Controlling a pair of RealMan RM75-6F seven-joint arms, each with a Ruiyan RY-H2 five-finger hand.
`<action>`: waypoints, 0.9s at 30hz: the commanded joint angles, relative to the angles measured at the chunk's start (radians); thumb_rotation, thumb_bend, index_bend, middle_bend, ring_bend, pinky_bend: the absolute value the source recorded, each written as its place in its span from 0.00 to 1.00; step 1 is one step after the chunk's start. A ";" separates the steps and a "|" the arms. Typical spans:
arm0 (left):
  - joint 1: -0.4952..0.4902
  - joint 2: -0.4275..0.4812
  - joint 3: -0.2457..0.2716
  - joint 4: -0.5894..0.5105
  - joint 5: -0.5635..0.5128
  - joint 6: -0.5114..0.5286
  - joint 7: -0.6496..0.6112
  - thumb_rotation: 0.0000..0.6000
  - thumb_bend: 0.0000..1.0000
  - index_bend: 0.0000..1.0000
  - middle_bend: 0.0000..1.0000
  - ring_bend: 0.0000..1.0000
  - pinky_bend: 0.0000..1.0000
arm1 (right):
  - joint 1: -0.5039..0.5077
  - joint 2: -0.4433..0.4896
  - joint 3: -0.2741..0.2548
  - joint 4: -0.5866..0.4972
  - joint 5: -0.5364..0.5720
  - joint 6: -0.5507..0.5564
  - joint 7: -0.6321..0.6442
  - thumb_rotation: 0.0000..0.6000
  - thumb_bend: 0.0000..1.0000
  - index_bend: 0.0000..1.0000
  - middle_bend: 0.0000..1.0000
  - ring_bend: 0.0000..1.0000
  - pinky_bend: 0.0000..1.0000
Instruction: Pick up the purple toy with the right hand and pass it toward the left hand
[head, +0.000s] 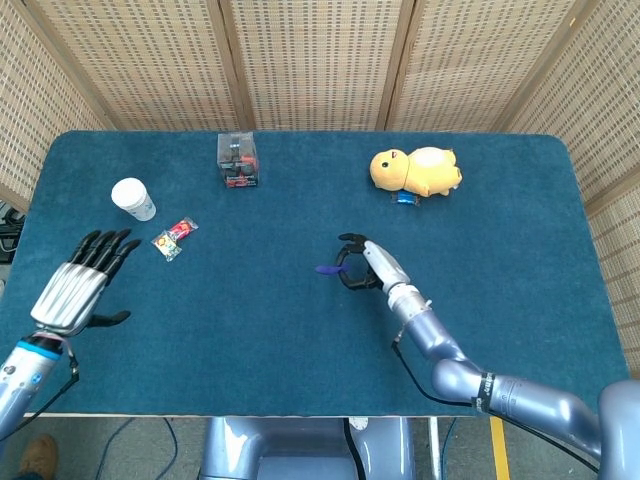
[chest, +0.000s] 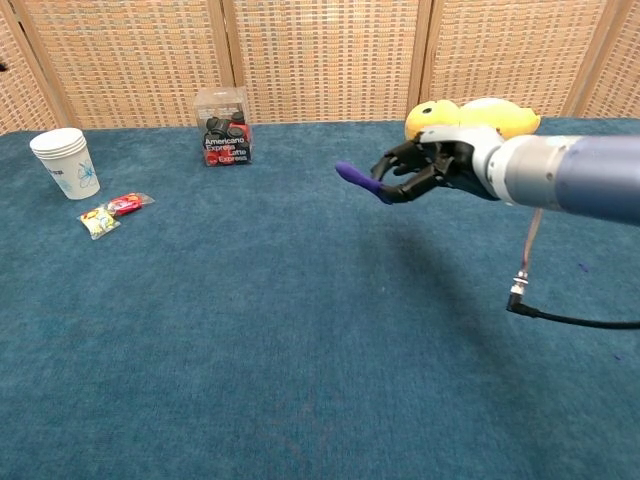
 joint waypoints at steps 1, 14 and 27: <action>-0.066 -0.031 -0.030 0.049 0.039 -0.033 -0.027 1.00 0.00 0.00 0.00 0.00 0.00 | 0.069 0.021 0.021 -0.068 0.124 0.032 -0.074 1.00 0.61 0.62 0.21 0.00 0.00; -0.287 -0.266 -0.084 0.193 0.122 -0.113 -0.076 1.00 0.02 0.23 0.00 0.00 0.00 | 0.197 -0.027 0.005 -0.115 0.338 0.151 -0.213 1.00 0.61 0.62 0.21 0.00 0.00; -0.391 -0.450 -0.105 0.236 0.056 -0.175 0.051 1.00 0.20 0.33 0.00 0.00 0.00 | 0.217 -0.039 0.000 -0.114 0.367 0.164 -0.232 1.00 0.61 0.62 0.21 0.00 0.00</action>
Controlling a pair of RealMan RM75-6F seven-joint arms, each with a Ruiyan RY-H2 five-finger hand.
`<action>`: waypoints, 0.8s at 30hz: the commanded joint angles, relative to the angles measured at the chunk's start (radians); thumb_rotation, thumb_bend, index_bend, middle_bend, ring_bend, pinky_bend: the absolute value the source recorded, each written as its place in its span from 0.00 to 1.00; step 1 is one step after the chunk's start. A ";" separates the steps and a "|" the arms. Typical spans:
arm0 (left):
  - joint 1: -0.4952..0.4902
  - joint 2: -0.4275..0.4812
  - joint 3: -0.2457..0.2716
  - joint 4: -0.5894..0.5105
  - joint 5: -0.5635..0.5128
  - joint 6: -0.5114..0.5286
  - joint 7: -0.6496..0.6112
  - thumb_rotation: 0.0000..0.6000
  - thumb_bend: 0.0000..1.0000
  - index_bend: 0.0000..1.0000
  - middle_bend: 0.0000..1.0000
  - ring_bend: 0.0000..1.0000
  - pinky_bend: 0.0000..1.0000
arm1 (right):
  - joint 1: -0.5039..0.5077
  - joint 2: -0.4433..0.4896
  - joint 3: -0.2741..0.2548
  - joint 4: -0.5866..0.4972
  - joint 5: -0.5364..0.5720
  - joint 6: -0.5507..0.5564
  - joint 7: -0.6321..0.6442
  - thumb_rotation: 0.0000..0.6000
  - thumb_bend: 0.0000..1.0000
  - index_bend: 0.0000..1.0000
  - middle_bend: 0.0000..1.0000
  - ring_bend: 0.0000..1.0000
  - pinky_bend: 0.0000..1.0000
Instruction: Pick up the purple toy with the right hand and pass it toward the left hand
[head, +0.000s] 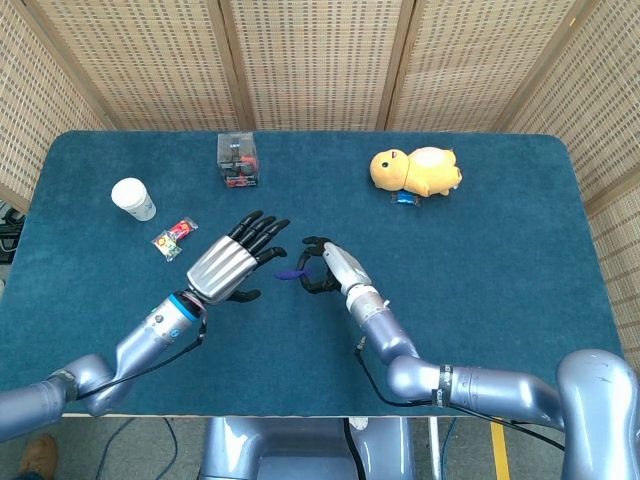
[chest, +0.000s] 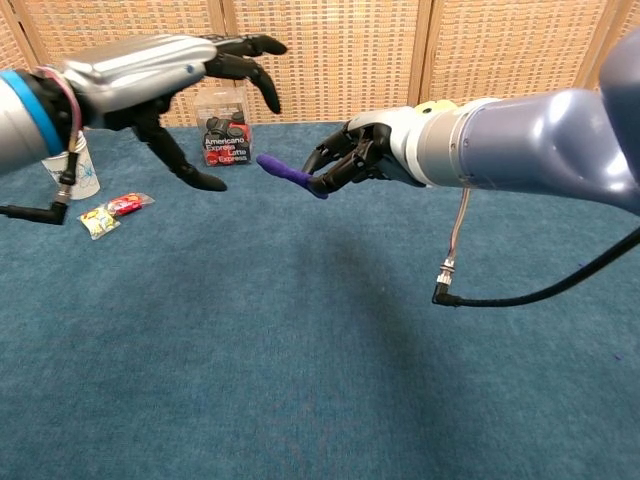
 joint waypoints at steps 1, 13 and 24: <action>-0.021 -0.032 -0.005 0.014 -0.022 -0.014 0.033 1.00 0.23 0.34 0.00 0.00 0.00 | -0.001 0.000 0.001 -0.002 -0.003 -0.001 0.003 1.00 0.61 0.62 0.21 0.00 0.00; -0.046 -0.093 0.004 0.046 -0.078 -0.022 0.087 1.00 0.28 0.41 0.00 0.00 0.00 | -0.014 0.012 -0.005 -0.013 -0.025 -0.016 0.016 1.00 0.61 0.63 0.21 0.00 0.00; -0.062 -0.111 0.004 0.046 -0.115 -0.022 0.124 1.00 0.31 0.48 0.00 0.00 0.00 | -0.021 0.020 -0.010 -0.015 -0.037 -0.021 0.027 1.00 0.61 0.63 0.21 0.00 0.00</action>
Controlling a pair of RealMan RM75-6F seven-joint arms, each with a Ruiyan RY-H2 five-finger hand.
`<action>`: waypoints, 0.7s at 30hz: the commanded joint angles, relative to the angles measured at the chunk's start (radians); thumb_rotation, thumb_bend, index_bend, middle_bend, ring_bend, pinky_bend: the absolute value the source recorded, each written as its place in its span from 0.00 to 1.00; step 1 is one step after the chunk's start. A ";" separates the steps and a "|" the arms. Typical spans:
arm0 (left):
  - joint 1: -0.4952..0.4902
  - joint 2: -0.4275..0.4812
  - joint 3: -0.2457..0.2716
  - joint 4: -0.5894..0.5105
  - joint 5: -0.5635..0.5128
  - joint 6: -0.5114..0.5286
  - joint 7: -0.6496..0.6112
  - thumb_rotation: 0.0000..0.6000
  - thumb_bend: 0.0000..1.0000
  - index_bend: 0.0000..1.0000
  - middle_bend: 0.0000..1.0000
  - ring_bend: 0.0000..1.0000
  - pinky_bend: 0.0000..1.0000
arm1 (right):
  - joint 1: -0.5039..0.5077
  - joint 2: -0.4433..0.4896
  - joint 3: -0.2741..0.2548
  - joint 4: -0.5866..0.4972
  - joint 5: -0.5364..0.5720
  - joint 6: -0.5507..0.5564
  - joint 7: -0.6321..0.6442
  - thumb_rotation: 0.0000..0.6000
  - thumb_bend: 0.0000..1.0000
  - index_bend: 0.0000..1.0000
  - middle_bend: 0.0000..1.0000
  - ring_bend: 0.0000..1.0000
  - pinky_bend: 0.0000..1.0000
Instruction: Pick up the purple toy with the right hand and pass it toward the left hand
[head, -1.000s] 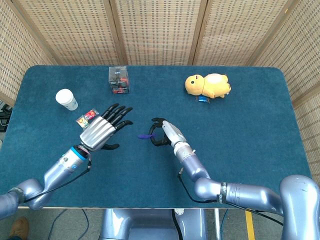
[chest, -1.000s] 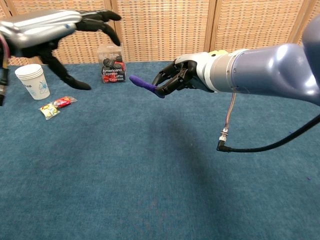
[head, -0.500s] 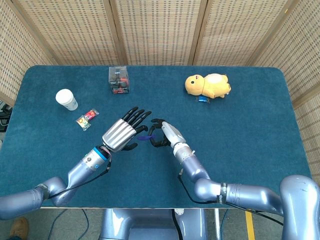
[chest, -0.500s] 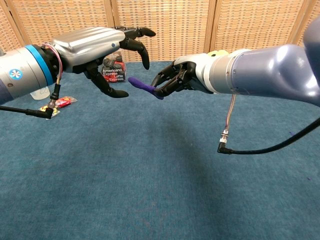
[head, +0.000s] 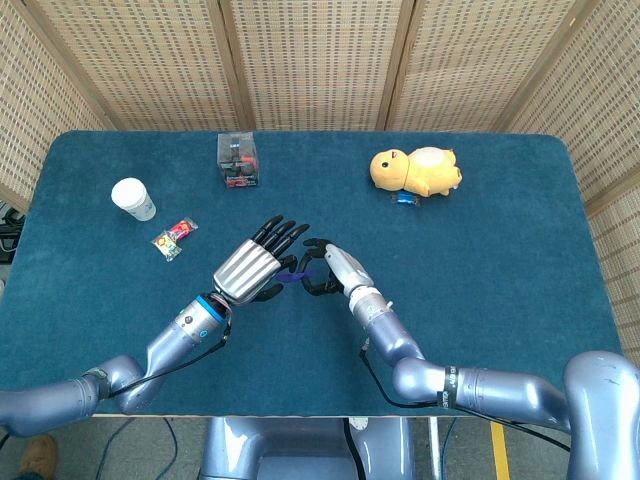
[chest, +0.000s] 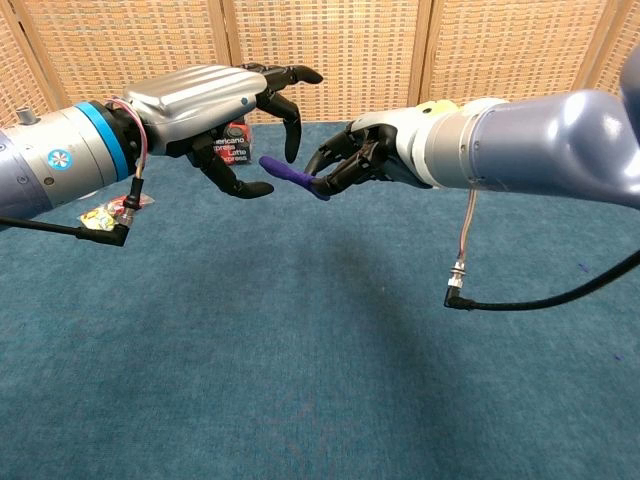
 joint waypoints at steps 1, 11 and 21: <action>-0.003 -0.004 0.000 -0.001 -0.010 0.000 0.008 1.00 0.32 0.48 0.00 0.00 0.00 | -0.001 0.002 -0.001 -0.001 -0.001 -0.002 0.002 1.00 0.61 0.63 0.21 0.00 0.00; -0.020 -0.016 0.002 -0.001 -0.037 -0.007 0.023 1.00 0.34 0.48 0.00 0.00 0.00 | -0.006 0.006 -0.007 -0.003 -0.011 -0.010 0.010 1.00 0.61 0.63 0.21 0.00 0.00; -0.042 -0.026 0.001 0.002 -0.063 -0.021 0.051 1.00 0.38 0.50 0.00 0.00 0.00 | -0.009 0.009 -0.010 -0.002 -0.018 -0.016 0.019 1.00 0.61 0.63 0.21 0.00 0.00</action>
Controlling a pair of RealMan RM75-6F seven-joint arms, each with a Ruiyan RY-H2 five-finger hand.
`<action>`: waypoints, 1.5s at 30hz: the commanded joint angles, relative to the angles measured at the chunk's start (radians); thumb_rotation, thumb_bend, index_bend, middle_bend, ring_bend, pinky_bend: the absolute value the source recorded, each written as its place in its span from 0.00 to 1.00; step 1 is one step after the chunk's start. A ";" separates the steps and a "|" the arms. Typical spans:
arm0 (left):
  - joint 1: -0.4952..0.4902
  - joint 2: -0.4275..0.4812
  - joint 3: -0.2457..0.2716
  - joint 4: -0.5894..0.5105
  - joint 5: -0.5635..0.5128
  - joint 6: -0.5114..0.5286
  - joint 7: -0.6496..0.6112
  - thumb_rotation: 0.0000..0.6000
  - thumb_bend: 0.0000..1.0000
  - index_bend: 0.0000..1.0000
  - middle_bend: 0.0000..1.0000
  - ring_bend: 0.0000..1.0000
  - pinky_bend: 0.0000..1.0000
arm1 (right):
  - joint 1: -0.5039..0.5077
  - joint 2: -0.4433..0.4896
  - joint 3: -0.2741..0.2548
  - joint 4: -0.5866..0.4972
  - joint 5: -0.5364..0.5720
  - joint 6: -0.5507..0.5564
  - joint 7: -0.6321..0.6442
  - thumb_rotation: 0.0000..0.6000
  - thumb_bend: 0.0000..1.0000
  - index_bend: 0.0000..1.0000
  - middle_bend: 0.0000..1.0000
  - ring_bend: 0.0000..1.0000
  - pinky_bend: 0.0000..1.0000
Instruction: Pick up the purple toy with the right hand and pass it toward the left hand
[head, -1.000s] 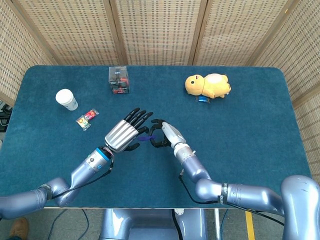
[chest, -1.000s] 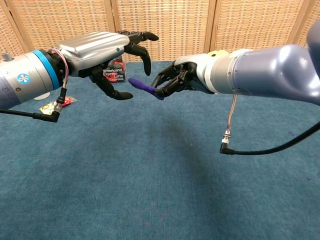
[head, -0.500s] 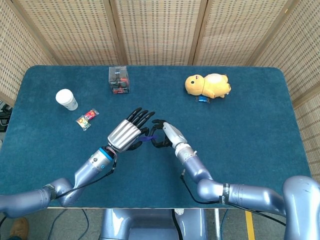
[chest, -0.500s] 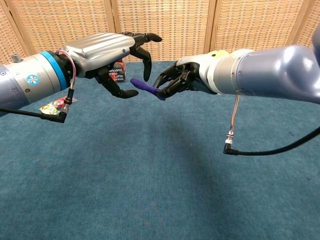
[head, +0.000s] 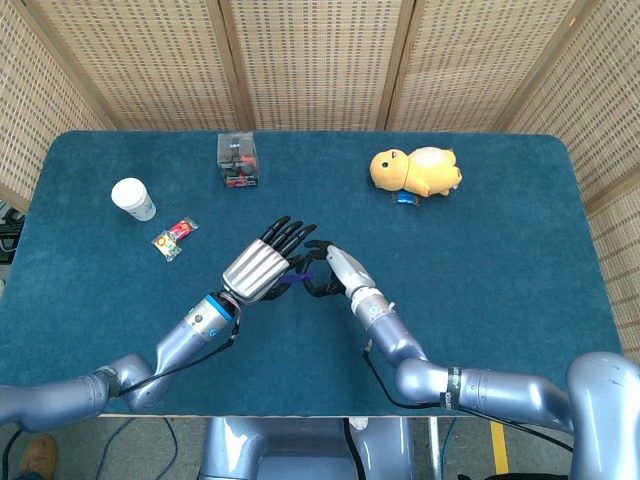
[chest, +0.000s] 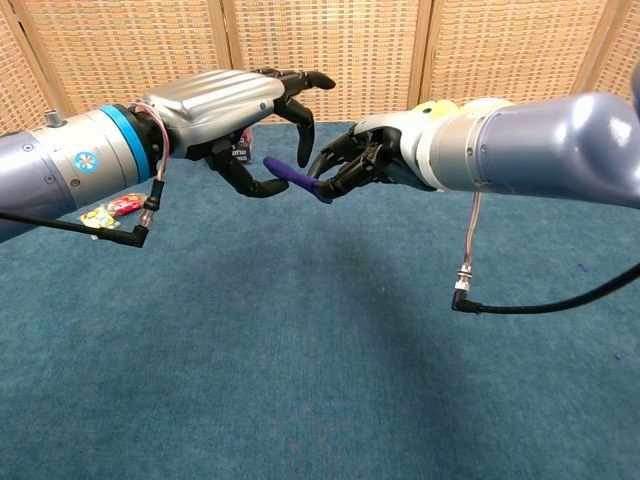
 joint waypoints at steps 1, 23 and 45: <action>-0.004 0.001 0.000 -0.004 -0.008 -0.004 0.009 1.00 0.38 0.51 0.00 0.00 0.00 | -0.001 0.001 -0.001 0.001 -0.001 -0.002 0.002 1.00 0.61 0.63 0.21 0.00 0.00; -0.021 -0.002 0.002 -0.027 -0.058 -0.002 0.047 1.00 0.46 0.69 0.00 0.00 0.00 | -0.014 0.015 -0.011 -0.004 -0.019 -0.014 0.023 1.00 0.61 0.64 0.22 0.00 0.00; -0.033 0.015 -0.005 -0.046 -0.071 0.022 0.068 1.00 0.49 0.77 0.00 0.00 0.00 | -0.035 0.023 -0.039 0.006 -0.037 -0.027 0.039 1.00 0.61 0.70 0.23 0.00 0.00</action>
